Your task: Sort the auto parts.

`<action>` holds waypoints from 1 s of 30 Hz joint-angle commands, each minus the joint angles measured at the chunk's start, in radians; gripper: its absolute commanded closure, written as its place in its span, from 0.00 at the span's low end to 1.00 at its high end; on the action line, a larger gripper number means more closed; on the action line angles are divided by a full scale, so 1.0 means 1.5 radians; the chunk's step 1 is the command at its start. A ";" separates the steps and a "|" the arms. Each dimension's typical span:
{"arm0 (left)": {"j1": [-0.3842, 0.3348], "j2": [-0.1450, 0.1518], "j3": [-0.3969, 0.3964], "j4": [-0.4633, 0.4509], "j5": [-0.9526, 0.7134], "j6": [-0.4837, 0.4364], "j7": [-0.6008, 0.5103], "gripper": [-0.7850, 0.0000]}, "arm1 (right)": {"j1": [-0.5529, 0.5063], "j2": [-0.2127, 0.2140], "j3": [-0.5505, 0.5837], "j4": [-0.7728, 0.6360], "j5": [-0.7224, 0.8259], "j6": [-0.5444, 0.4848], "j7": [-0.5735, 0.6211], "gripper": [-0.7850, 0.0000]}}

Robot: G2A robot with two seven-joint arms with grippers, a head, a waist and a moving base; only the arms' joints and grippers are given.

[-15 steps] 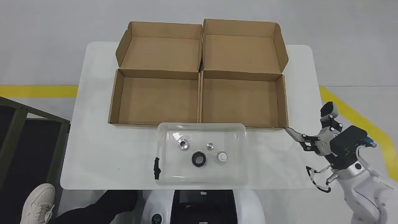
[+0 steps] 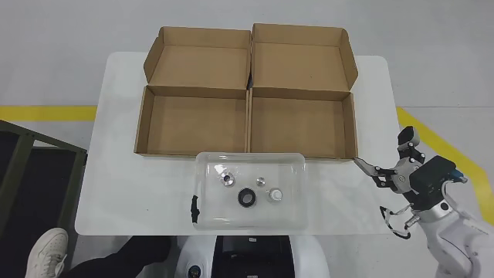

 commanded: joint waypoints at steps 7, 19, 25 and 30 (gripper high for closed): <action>0.000 0.000 0.000 0.000 0.000 0.000 0.000 0.00 | 0.002 0.000 -0.002 0.000 0.000 0.007 0.003 0.00; 0.000 0.000 0.000 0.000 0.000 0.000 0.000 0.00 | 0.047 0.009 -0.080 0.003 -0.003 -0.040 0.088 0.00; 0.000 0.000 0.000 0.000 0.000 0.000 0.000 0.00 | 0.073 0.015 -0.121 0.003 0.003 -0.084 0.138 0.00; 0.000 0.000 0.000 0.000 0.000 0.000 0.000 0.00 | 0.084 0.019 -0.151 -0.004 0.008 -0.109 0.171 0.00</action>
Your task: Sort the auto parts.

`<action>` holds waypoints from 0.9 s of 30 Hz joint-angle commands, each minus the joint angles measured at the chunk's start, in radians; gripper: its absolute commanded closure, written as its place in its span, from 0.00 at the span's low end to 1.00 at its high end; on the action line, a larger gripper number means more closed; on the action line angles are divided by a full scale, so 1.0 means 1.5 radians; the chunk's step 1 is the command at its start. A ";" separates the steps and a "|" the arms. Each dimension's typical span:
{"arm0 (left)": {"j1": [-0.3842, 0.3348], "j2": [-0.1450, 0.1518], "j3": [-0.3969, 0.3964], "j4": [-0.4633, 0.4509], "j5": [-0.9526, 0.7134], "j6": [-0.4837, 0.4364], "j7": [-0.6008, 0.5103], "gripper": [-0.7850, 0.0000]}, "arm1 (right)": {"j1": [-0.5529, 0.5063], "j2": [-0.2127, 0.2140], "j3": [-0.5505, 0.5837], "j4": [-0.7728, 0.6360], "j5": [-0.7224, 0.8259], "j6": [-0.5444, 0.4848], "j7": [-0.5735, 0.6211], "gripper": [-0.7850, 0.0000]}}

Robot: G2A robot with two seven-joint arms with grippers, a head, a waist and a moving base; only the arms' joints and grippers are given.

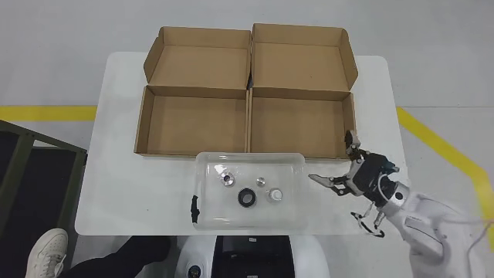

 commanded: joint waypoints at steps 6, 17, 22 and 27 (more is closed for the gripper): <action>0.000 0.000 0.000 0.000 0.000 0.000 0.000 0.00 | 0.011 0.006 -0.050 -0.008 0.004 -0.042 0.047 0.00; 0.000 0.000 0.000 0.000 0.000 0.000 0.000 0.00 | 0.029 0.017 -0.148 -0.044 -0.034 -0.095 0.147 0.00; 0.000 0.000 0.000 0.000 0.000 0.000 0.000 0.00 | 0.048 0.020 -0.192 -0.039 -0.069 -0.091 0.187 0.00; 0.000 0.000 0.000 0.000 0.000 0.000 0.000 0.00 | 0.063 0.023 -0.215 -0.026 -0.077 -0.065 0.219 0.00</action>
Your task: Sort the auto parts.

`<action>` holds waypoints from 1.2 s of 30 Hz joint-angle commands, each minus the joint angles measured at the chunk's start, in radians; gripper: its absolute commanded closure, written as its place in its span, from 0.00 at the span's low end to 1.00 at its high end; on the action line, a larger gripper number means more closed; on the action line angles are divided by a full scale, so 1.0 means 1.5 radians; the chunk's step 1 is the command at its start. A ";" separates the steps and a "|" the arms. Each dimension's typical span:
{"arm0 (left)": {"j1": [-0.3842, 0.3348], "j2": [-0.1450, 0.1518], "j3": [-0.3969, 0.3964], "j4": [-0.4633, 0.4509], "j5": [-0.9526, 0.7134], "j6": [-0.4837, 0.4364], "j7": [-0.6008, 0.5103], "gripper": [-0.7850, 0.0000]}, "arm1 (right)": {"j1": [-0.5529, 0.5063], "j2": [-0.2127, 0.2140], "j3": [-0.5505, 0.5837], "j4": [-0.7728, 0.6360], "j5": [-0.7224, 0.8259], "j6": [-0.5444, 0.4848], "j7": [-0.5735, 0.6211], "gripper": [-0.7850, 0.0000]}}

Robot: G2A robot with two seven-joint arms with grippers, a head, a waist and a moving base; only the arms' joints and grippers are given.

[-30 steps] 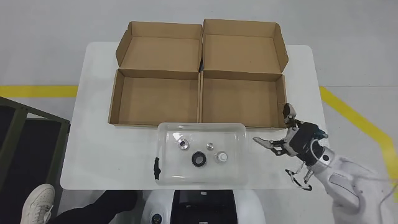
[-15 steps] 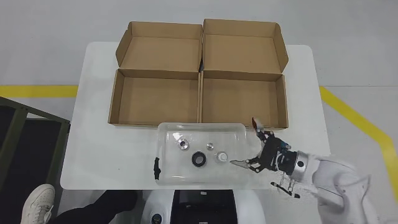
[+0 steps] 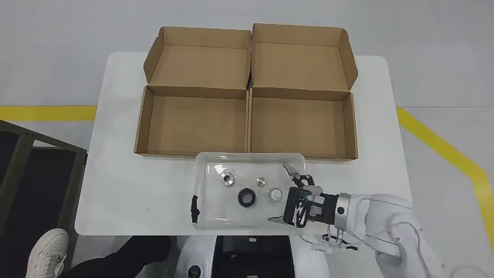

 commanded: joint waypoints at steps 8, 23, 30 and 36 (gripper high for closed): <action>0.000 0.000 0.000 0.000 0.000 0.000 0.000 0.00 | 0.026 0.007 -0.031 0.022 0.027 0.006 0.093 0.00; 0.000 0.000 0.000 0.000 0.000 0.000 0.000 0.00 | 0.071 0.018 -0.063 0.055 0.086 0.049 0.188 0.16; 0.000 0.000 0.000 0.000 0.000 0.000 0.000 0.00 | 0.082 0.023 -0.076 0.066 0.088 0.055 0.195 0.25; 0.000 0.000 0.000 0.000 0.000 0.000 0.000 0.00 | 0.087 0.028 -0.083 0.071 0.087 0.058 0.192 0.54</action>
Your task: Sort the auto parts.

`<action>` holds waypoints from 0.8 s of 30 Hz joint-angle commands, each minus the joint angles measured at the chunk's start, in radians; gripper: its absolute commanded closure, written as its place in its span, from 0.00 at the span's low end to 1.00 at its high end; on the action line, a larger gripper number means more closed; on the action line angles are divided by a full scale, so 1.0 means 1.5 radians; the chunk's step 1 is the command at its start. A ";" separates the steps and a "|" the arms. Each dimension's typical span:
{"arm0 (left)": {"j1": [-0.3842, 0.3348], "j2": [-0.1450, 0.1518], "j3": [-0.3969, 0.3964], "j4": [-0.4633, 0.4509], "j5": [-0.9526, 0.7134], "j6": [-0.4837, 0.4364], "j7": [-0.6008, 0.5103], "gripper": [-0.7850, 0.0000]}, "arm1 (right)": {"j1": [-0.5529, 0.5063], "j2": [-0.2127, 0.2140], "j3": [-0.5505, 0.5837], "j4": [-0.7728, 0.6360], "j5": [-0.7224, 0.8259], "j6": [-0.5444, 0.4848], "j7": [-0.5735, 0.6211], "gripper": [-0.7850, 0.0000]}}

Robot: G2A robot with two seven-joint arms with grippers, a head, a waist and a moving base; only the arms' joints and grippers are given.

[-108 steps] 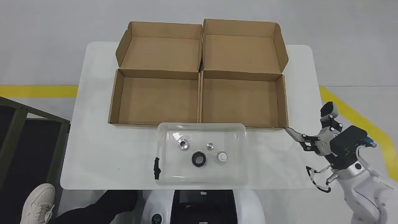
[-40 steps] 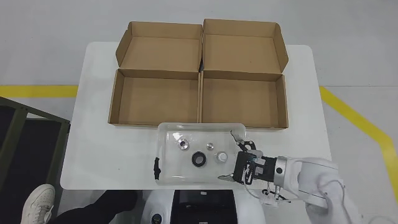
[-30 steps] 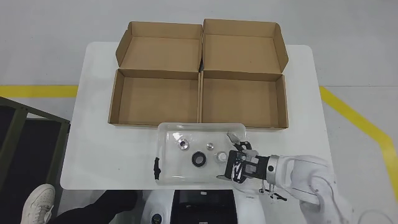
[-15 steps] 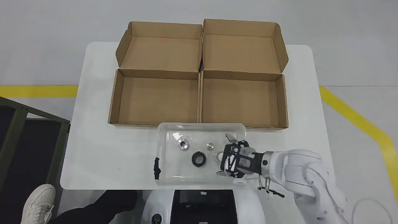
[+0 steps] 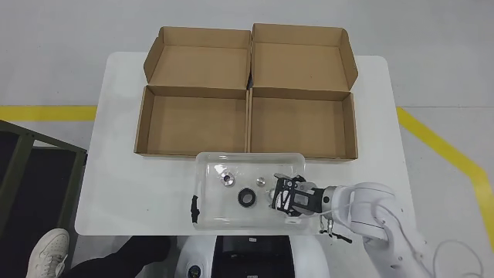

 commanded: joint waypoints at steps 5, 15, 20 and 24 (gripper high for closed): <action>0.000 0.000 0.000 0.000 0.000 0.000 0.000 0.00 | 0.002 0.005 -0.004 -0.002 0.002 -0.003 -0.004 0.77; 0.000 0.000 0.000 0.000 0.000 0.000 0.000 0.00 | -0.009 0.016 0.010 -0.040 0.024 -0.002 -0.021 1.00; 0.000 0.000 0.000 0.000 0.000 0.000 0.000 0.00 | -0.014 0.022 0.025 -0.071 0.037 0.000 -0.024 1.00; 0.000 0.000 0.000 0.000 0.000 0.000 0.000 0.00 | -0.012 0.026 0.036 -0.100 0.038 0.004 -0.019 1.00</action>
